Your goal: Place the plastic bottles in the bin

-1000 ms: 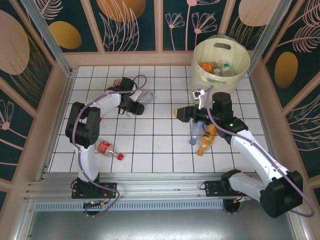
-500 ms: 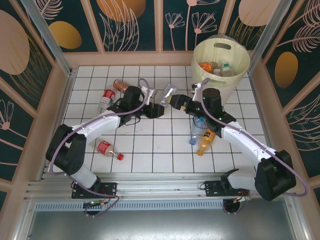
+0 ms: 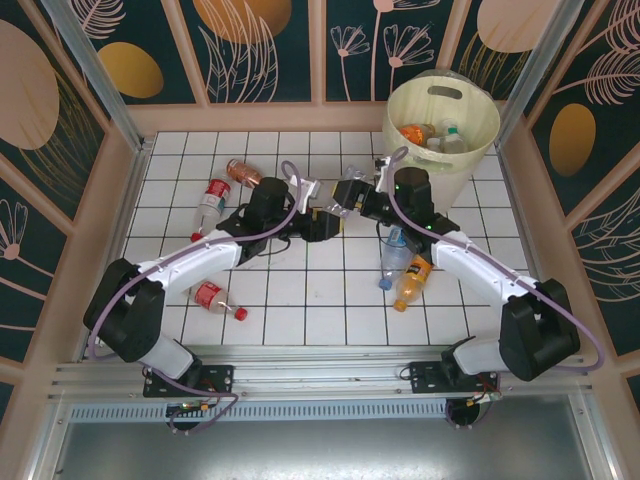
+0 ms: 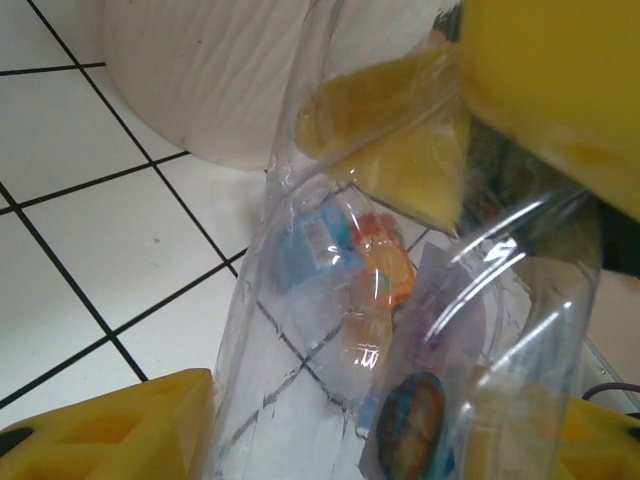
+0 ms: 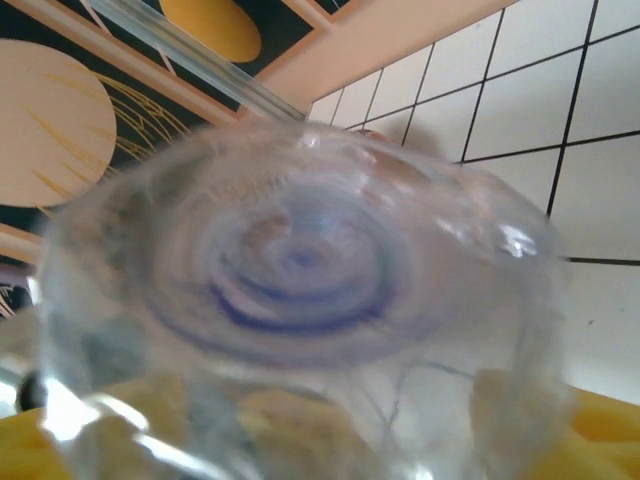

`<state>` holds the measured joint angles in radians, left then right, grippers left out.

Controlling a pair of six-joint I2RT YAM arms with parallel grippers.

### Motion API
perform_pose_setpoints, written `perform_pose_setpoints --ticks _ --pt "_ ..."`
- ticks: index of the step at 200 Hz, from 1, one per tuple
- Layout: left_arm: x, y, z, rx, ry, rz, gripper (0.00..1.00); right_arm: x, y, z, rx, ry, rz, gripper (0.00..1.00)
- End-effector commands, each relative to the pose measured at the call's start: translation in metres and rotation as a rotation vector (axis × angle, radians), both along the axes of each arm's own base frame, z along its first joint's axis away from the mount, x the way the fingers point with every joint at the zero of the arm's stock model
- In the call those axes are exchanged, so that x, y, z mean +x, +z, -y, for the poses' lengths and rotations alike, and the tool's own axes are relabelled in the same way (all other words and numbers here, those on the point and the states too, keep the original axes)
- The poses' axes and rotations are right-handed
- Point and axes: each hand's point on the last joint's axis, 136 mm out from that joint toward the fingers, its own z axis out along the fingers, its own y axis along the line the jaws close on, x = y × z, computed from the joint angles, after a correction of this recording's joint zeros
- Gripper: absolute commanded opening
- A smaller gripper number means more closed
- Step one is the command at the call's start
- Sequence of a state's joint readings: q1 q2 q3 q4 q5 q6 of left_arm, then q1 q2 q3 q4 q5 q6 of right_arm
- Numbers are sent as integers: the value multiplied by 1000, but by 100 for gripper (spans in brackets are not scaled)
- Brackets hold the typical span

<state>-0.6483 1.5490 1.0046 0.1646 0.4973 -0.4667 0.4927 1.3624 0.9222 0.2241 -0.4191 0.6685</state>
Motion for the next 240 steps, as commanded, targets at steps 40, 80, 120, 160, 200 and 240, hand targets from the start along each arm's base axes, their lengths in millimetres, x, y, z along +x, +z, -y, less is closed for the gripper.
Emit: perform_pose_setpoints --ticks 40,80,120,160,200,240 --pt "3 22 2 -25 17 61 77 9 47 -8 -8 31 142 52" --pt "27 57 7 -8 57 199 99 26 71 -6 -38 45 230 52" --pt "50 87 3 41 114 334 99 50 83 1 -68 58 279 52" --pt "63 126 3 71 130 372 99 71 103 9 -40 76 267 52" --pt "48 136 -7 59 123 388 99 72 122 13 -36 55 323 52" --pt "14 131 -36 43 141 434 99 59 151 17 -74 23 482 53"
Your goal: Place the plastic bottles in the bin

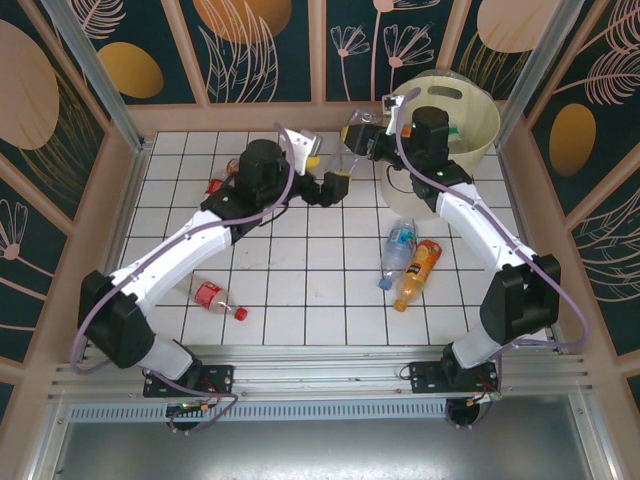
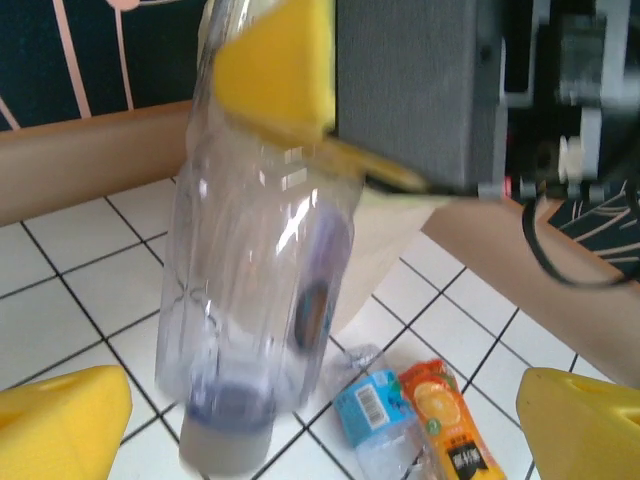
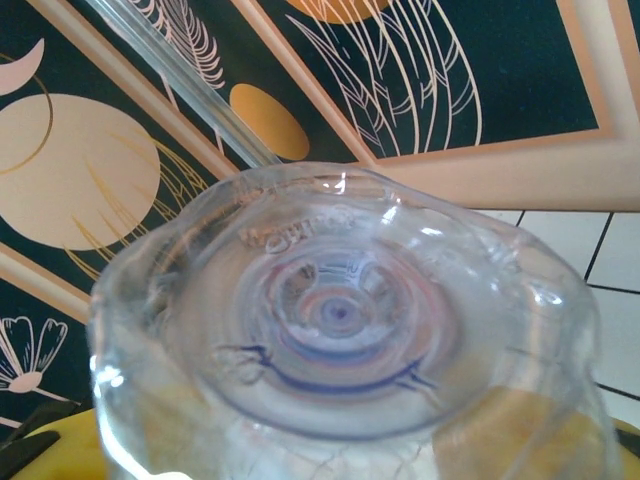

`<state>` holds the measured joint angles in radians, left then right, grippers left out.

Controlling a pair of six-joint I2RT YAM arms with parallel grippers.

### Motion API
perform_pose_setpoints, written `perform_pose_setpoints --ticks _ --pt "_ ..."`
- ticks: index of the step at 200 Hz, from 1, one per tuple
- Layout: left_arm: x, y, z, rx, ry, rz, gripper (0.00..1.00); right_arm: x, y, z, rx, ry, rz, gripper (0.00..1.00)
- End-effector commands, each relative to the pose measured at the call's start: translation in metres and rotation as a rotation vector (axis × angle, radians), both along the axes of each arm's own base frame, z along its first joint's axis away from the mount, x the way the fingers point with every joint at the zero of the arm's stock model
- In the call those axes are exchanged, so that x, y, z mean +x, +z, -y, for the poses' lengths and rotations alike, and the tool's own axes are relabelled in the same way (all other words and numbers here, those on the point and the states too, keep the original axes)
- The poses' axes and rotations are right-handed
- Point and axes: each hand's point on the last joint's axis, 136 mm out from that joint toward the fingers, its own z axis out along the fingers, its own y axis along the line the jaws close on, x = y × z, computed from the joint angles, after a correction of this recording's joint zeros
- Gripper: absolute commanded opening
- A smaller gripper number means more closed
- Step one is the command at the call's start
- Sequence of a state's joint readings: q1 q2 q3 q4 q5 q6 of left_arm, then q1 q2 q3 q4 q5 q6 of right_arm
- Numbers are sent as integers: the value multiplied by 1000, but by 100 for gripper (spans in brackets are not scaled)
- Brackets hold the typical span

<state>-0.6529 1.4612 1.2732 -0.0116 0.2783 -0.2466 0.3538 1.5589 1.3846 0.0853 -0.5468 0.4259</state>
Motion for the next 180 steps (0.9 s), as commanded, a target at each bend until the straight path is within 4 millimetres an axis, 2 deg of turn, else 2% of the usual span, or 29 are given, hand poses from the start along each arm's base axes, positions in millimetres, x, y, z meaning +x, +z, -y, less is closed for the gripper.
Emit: perform_pose_setpoints --ticks 1,50,64,76,80,116,158,180 --pt "-20 10 -21 -13 16 62 99 -18 49 3 -4 -10 195 53" --pt "-50 1 -69 -6 140 25 99 -17 81 33 -82 -174 272 53" --pt "-58 -1 -76 -8 143 25 99 -14 89 48 -111 -245 292 53" --pt "-64 5 -78 -18 133 34 98 -11 97 63 -130 -313 305 53" --pt "-66 -6 -79 -4 131 19 98 -9 99 68 -136 -334 309 53" --pt "-68 -18 -87 17 160 10 99 2 116 114 -169 -485 340 53" --pt "-58 -25 -92 22 225 -7 99 27 113 172 -221 -673 295 52" --pt "-53 -27 -97 22 259 -27 99 37 105 191 -262 -711 273 52"
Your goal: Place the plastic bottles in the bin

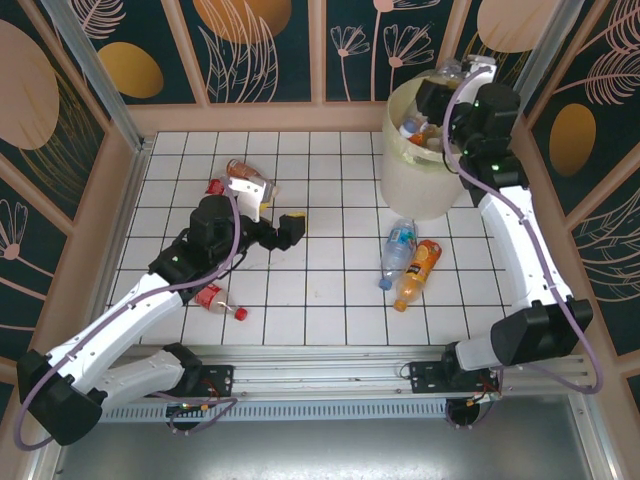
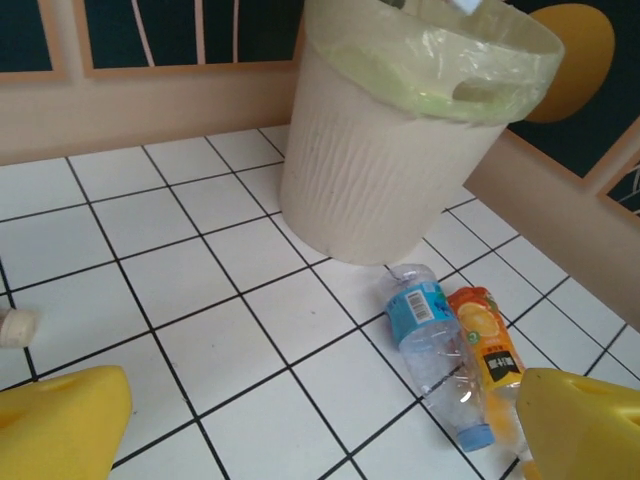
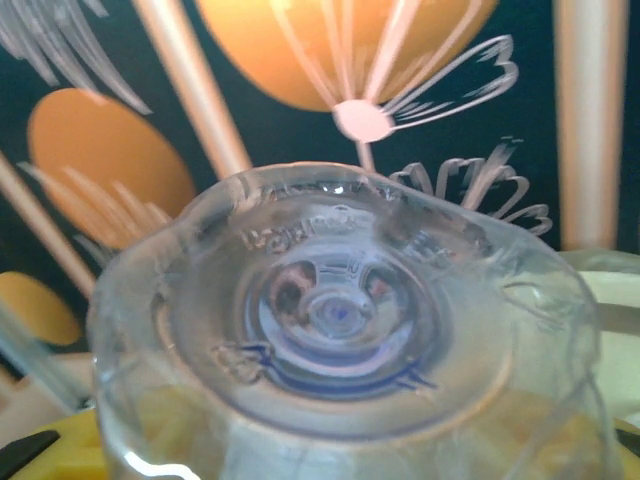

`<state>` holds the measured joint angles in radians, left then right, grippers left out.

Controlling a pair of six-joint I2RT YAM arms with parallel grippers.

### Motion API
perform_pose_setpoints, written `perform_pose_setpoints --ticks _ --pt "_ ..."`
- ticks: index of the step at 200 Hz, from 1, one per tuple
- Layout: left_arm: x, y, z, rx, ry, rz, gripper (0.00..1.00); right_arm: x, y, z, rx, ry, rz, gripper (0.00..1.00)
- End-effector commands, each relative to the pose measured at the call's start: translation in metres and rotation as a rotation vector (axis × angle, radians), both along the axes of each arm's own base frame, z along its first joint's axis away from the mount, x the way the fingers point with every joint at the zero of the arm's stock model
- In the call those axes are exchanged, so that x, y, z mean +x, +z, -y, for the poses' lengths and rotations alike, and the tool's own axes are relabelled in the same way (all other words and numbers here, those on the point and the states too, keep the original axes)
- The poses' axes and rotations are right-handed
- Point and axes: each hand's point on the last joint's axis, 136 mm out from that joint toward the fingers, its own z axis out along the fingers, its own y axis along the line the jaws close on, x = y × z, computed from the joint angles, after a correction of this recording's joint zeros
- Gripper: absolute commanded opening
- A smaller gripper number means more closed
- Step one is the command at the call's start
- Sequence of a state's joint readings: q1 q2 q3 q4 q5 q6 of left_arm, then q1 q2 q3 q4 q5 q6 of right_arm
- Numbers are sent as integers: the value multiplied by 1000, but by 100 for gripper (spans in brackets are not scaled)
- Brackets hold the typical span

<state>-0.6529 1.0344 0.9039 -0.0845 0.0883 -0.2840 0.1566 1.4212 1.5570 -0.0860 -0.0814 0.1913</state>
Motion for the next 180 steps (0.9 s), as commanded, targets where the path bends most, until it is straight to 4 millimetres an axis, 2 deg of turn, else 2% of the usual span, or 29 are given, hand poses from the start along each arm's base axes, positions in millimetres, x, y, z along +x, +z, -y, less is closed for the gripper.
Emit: perform_pose_setpoints --ticks 1,28,73,94,124,156,180 --pt "9 -2 -9 -7 68 -21 99 10 1 25 -38 -86 -6 53" --pt "14 -13 -23 -1 123 -82 99 21 -19 39 -47 -91 -41 53" --pt "24 -41 -57 12 243 -219 99 41 -58 23 -82 28 -151 55" --pt "24 -64 -74 58 348 -327 99 48 -77 16 -101 71 -203 56" --pt "12 -98 -95 88 489 -490 99 54 -95 9 -117 115 -248 58" --pt "-6 -116 -118 80 620 -579 98 59 -105 10 -118 117 -261 62" --pt "-20 -132 -132 107 693 -655 99 61 -103 8 -110 126 -252 67"
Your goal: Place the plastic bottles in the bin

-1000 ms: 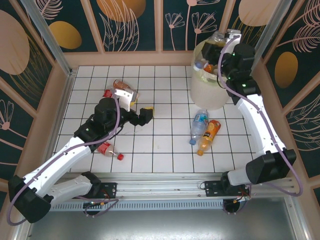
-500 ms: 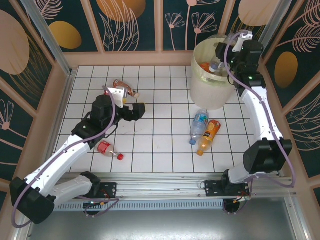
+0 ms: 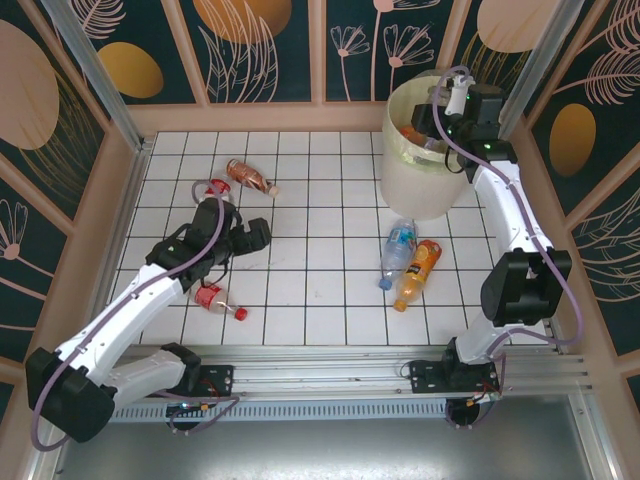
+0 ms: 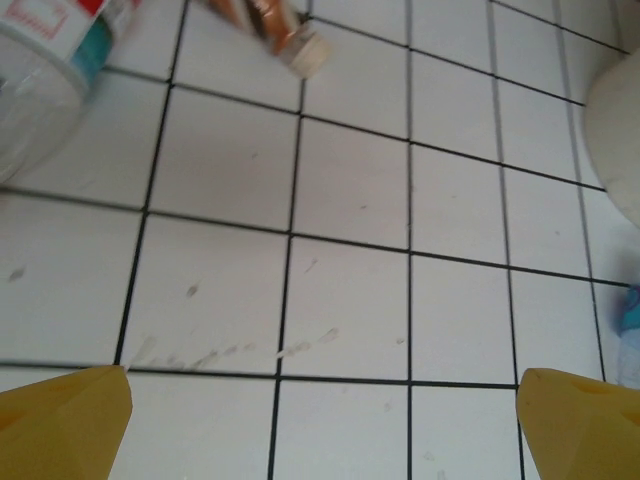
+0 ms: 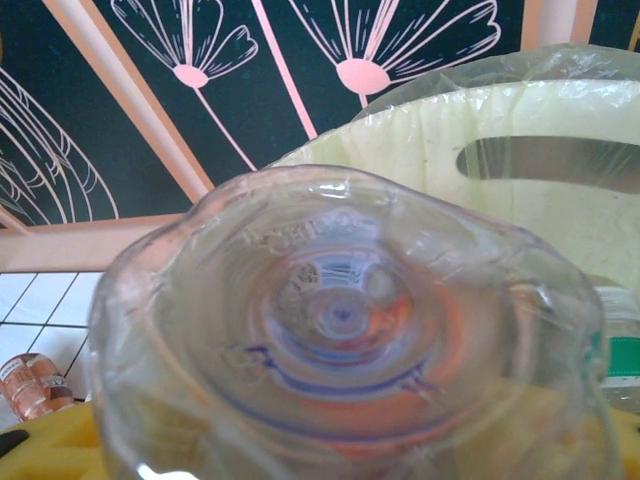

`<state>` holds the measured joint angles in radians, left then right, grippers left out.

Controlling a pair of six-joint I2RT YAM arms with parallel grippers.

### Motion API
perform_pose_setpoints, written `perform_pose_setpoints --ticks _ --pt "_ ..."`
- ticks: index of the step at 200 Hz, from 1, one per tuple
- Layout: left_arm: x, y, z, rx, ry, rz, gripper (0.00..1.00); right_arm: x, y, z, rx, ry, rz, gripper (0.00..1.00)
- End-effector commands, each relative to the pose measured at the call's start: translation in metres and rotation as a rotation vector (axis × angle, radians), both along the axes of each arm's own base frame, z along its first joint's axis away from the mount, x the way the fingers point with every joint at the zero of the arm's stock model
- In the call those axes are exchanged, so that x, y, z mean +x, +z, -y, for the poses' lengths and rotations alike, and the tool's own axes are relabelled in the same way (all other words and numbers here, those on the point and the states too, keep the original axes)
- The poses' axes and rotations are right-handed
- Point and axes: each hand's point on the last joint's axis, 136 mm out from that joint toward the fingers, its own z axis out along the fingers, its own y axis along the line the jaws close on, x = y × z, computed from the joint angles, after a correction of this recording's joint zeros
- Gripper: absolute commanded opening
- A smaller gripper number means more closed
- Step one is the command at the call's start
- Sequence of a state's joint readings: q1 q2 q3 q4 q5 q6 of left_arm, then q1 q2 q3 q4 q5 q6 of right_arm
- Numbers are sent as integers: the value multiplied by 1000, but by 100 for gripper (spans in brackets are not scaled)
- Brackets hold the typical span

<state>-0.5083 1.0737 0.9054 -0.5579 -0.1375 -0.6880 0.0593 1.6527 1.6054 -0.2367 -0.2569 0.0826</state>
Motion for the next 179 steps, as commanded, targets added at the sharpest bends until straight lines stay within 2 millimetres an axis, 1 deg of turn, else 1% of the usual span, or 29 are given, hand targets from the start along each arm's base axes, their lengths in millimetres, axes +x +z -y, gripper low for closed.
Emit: perform_pose_setpoints --ticks 1,16,29,36,47,58,61,71,96,119,141,155,179 --pt "-21 -24 -27 35 144 -123 99 4 17 -4 3 32 51 67" --pt "-31 -39 -32 50 179 -194 99 4 22 -5 17 35 71 73" --pt "-40 -51 -38 66 214 -252 99 4 26 -5 27 34 83 81" --pt "-45 -56 -41 70 236 -274 98 4 27 -5 29 35 89 83" --pt "-51 -62 -47 75 277 -301 99 2 32 -5 27 31 101 85" --pt "-55 -62 -55 80 336 -309 99 -1 36 -7 23 30 115 87" --pt "-61 -64 -59 94 349 -328 99 -3 37 -6 23 28 116 87" --pt "-67 -67 -66 97 401 -340 99 -7 42 -8 17 28 134 88" --pt "-76 -78 -74 91 484 -371 99 -18 55 -8 19 33 174 91" --pt "-85 -89 -78 99 540 -427 99 -25 66 -10 22 46 197 99" --pt "-90 -100 -80 100 575 -449 97 -33 74 -12 26 60 220 99" --pt "-90 -107 -77 79 577 -459 96 -38 77 -13 28 64 232 99" --pt "-94 -119 -75 57 573 -484 96 -46 79 -13 27 67 242 99"
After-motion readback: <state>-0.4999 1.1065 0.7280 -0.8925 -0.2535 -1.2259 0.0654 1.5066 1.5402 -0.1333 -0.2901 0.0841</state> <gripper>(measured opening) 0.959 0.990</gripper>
